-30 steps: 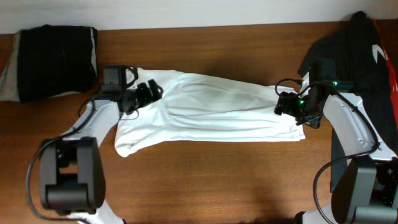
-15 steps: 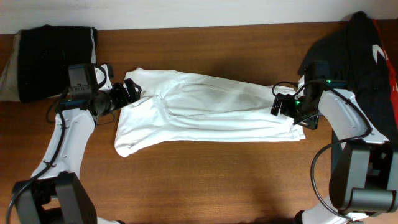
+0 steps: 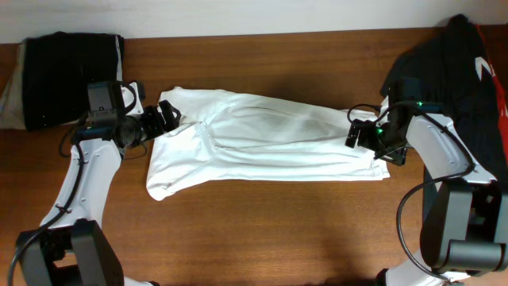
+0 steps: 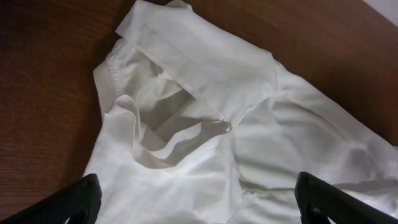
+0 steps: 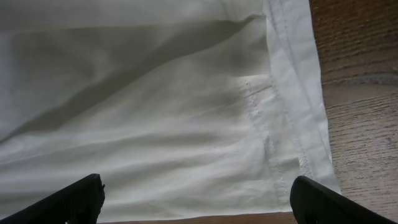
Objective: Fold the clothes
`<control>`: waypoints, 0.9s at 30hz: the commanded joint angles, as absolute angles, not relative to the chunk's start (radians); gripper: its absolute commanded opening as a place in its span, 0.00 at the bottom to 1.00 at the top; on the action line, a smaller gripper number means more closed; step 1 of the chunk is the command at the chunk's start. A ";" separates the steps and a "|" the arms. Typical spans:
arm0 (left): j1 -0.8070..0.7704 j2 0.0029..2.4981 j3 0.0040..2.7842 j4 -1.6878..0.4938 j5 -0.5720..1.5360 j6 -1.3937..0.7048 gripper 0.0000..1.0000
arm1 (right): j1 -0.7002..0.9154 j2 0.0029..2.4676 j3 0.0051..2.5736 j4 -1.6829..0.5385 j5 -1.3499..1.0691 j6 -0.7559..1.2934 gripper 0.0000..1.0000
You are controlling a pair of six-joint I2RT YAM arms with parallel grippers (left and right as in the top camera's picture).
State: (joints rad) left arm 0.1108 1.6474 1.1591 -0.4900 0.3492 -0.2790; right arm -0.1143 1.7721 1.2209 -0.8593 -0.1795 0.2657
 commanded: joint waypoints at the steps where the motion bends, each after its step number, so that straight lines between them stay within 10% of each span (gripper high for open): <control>1: 0.112 1.640 1.164 -0.491 0.360 -0.260 0.99 | -0.112 1.776 1.235 -0.856 -0.188 0.270 0.99; 20: 0.062 1.640 1.180 -0.402 0.629 -0.408 0.99 | -0.111 1.776 1.235 -0.642 -0.177 0.274 0.99; 27: -0.105 1.656 1.531 -0.675 0.145 -0.331 0.99 | -0.111 1.776 1.235 -0.703 -0.266 0.274 0.99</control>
